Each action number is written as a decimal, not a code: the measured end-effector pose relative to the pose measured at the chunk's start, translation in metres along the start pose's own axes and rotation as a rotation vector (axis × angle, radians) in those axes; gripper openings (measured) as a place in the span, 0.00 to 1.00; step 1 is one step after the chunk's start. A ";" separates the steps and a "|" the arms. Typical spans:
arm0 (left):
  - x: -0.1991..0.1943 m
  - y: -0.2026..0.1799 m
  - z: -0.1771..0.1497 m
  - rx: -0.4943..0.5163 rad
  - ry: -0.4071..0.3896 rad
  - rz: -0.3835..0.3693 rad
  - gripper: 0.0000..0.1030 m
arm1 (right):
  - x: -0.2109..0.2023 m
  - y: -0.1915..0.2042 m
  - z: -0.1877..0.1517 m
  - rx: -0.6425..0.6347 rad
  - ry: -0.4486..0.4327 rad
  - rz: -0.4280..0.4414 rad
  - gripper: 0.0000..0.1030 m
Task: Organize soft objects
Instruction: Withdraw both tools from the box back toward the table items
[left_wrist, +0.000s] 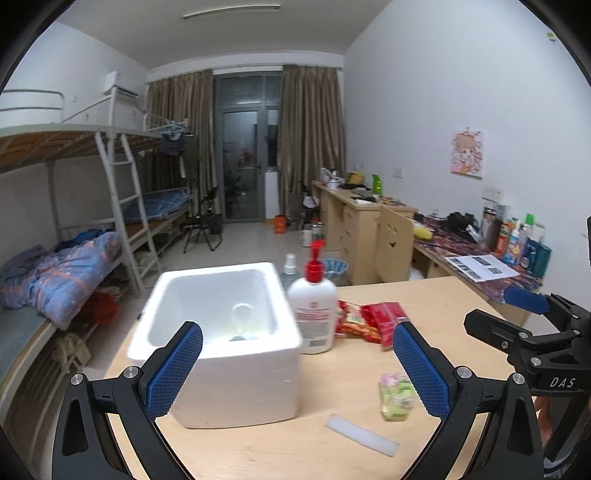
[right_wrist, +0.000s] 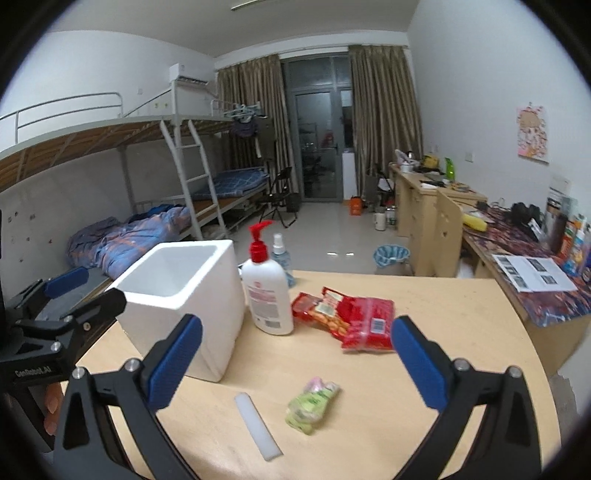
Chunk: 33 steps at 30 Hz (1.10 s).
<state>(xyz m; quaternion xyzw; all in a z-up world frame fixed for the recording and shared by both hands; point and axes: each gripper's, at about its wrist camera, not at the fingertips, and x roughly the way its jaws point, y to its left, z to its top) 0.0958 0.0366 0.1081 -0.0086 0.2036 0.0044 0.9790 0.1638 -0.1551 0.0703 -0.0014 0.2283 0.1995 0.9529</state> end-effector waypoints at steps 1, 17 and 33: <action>0.000 -0.004 0.000 0.006 0.000 -0.009 1.00 | -0.003 -0.001 -0.003 0.004 -0.002 -0.008 1.00; 0.010 -0.031 -0.042 0.008 0.029 -0.091 1.00 | -0.005 -0.018 -0.045 0.029 0.005 -0.044 1.00; 0.029 -0.037 -0.094 -0.006 0.087 -0.094 1.00 | -0.003 -0.043 -0.088 0.088 0.083 -0.080 1.00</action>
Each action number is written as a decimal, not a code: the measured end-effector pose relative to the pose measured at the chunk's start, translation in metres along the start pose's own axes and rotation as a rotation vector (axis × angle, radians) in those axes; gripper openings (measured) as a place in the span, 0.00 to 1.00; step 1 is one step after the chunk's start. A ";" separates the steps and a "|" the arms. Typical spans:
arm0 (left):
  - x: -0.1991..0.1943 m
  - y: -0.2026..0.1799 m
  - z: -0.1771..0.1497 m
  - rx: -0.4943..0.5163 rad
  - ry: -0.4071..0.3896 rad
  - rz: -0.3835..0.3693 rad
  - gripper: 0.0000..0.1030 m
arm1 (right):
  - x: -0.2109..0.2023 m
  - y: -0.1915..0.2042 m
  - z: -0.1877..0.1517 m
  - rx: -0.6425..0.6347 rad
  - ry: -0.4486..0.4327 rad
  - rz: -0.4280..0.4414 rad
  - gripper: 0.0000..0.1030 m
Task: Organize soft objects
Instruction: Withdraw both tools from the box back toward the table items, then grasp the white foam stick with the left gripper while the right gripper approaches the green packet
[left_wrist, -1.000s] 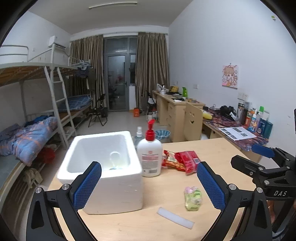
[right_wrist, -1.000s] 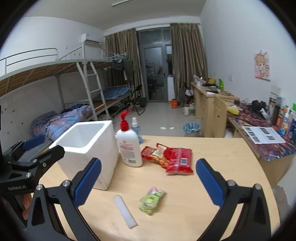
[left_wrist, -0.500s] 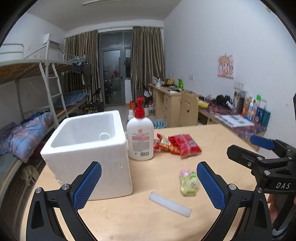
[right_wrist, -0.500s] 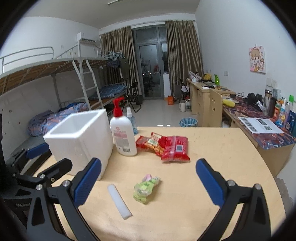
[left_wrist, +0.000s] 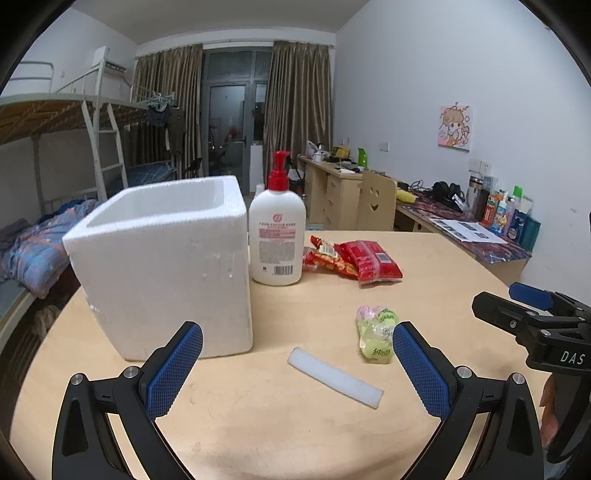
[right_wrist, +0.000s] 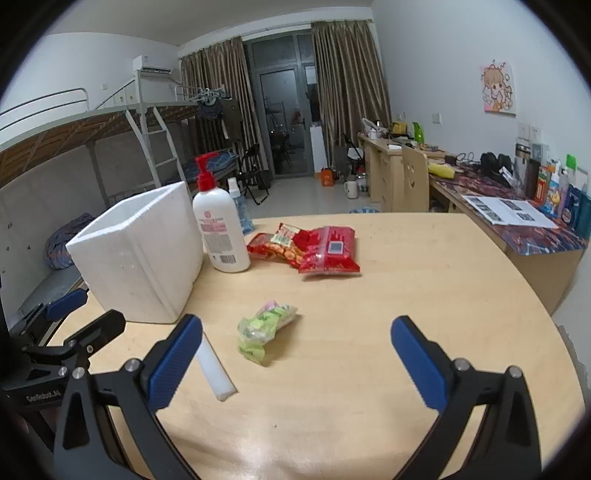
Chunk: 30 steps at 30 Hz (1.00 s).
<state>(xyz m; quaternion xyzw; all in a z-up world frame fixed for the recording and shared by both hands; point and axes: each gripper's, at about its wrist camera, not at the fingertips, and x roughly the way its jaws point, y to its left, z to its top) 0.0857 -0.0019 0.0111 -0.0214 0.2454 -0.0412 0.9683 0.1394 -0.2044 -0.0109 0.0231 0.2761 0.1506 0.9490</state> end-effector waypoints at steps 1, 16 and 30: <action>0.001 0.000 -0.002 -0.001 0.000 0.003 1.00 | 0.000 0.000 -0.002 -0.001 0.004 0.000 1.00; 0.039 0.003 -0.032 -0.030 0.098 0.018 1.00 | 0.030 -0.005 -0.008 -0.013 0.067 0.003 1.00; 0.093 -0.009 -0.040 -0.066 0.256 0.094 1.00 | 0.070 -0.021 -0.001 -0.001 0.157 0.077 1.00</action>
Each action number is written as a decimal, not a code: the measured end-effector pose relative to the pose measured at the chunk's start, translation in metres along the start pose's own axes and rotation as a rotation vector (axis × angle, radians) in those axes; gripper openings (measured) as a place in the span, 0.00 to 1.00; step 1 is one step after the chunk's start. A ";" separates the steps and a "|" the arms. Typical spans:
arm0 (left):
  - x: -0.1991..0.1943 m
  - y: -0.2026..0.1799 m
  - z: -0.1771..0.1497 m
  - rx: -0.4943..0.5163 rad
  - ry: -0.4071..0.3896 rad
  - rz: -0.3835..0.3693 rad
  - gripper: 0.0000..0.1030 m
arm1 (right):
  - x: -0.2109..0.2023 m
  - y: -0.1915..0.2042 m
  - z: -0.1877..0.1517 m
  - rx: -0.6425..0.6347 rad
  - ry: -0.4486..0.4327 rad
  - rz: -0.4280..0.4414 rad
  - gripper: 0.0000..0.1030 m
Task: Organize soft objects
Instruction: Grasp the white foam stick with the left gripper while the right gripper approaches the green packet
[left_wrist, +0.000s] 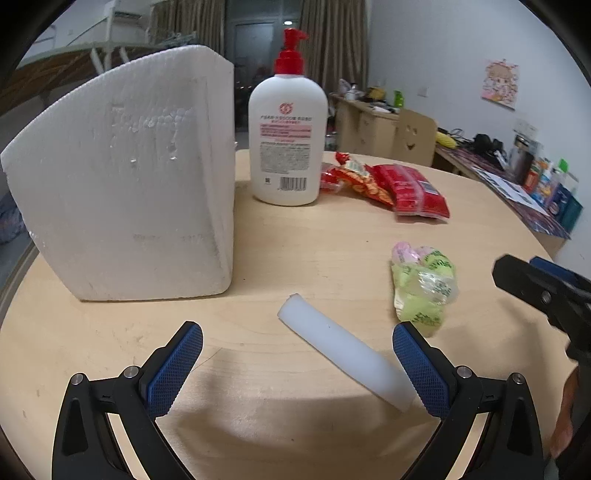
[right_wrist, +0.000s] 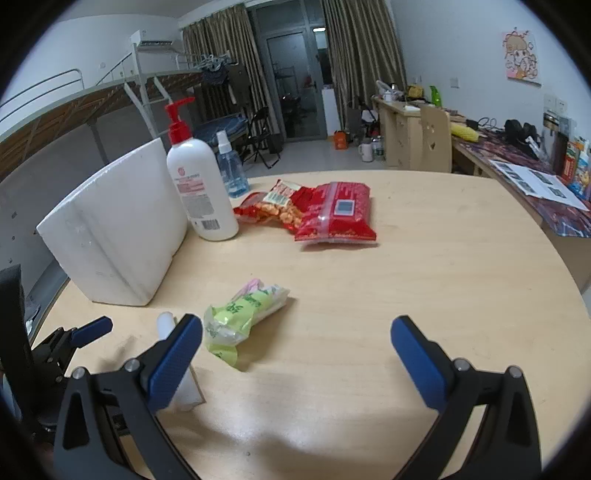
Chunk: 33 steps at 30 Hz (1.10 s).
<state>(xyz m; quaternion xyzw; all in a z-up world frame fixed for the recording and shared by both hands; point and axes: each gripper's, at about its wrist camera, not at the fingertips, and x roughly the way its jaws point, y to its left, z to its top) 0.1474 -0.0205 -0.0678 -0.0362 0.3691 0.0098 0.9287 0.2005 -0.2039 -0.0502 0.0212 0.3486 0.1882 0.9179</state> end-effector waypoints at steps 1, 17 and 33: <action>0.002 0.000 0.001 -0.011 0.006 0.010 1.00 | 0.000 0.000 0.000 -0.003 0.002 0.008 1.00; 0.031 -0.007 0.005 -0.124 0.135 0.111 0.82 | 0.010 -0.008 0.007 -0.032 0.040 0.063 1.00; 0.027 -0.021 0.003 -0.125 0.107 0.114 0.20 | 0.022 -0.009 0.008 -0.041 0.085 0.071 1.00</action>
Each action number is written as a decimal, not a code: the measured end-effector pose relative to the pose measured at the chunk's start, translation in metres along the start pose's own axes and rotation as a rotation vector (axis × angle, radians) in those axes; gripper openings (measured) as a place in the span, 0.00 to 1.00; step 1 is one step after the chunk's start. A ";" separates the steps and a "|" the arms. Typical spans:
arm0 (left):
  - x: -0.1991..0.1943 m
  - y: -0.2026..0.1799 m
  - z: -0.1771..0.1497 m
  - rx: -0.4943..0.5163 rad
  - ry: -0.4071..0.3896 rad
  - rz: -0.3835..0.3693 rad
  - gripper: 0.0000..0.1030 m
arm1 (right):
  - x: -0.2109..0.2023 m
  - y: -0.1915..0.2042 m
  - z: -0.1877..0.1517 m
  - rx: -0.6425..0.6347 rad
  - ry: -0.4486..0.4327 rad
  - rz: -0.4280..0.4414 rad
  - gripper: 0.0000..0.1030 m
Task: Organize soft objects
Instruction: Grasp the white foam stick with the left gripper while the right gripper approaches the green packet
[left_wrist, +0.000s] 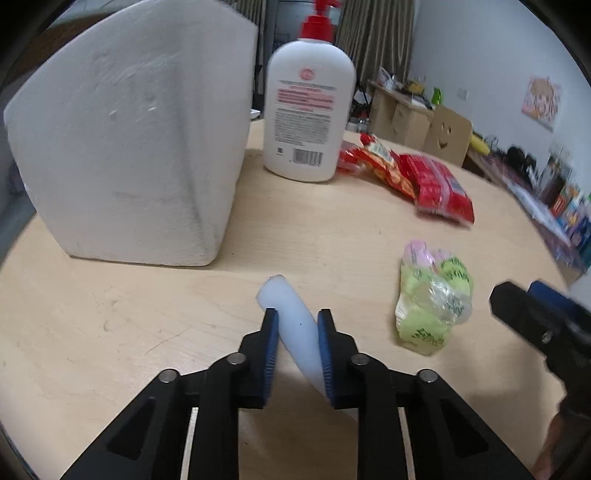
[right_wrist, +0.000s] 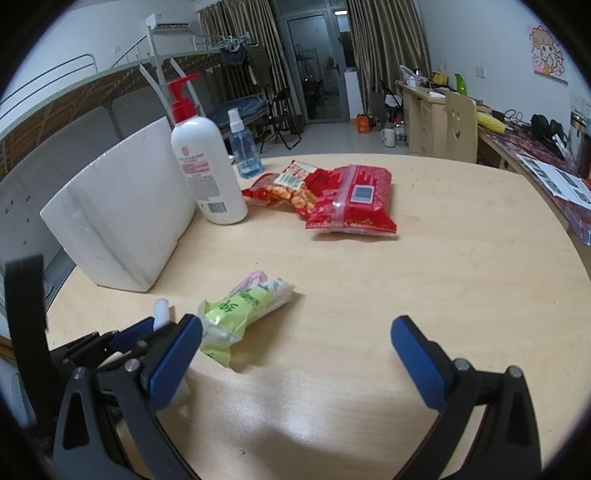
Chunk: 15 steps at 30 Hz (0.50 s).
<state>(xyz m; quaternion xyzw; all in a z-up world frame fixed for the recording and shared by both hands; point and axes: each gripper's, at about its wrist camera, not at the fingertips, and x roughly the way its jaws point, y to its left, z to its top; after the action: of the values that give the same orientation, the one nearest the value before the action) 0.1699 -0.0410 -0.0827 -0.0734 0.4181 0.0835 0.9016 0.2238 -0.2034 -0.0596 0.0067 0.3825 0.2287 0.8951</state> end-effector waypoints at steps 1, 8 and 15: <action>0.000 0.006 0.001 -0.027 -0.003 -0.014 0.18 | 0.001 0.001 0.000 -0.001 0.004 -0.003 1.00; -0.004 0.007 0.001 -0.006 -0.019 -0.055 0.13 | 0.012 0.012 0.007 -0.026 0.036 -0.001 1.00; -0.004 0.010 0.001 -0.005 -0.009 -0.070 0.10 | 0.027 0.027 0.012 -0.059 0.092 0.013 1.00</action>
<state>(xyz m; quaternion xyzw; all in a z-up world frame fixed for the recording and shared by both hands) 0.1657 -0.0311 -0.0793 -0.0901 0.4110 0.0532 0.9056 0.2375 -0.1660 -0.0645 -0.0277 0.4162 0.2458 0.8750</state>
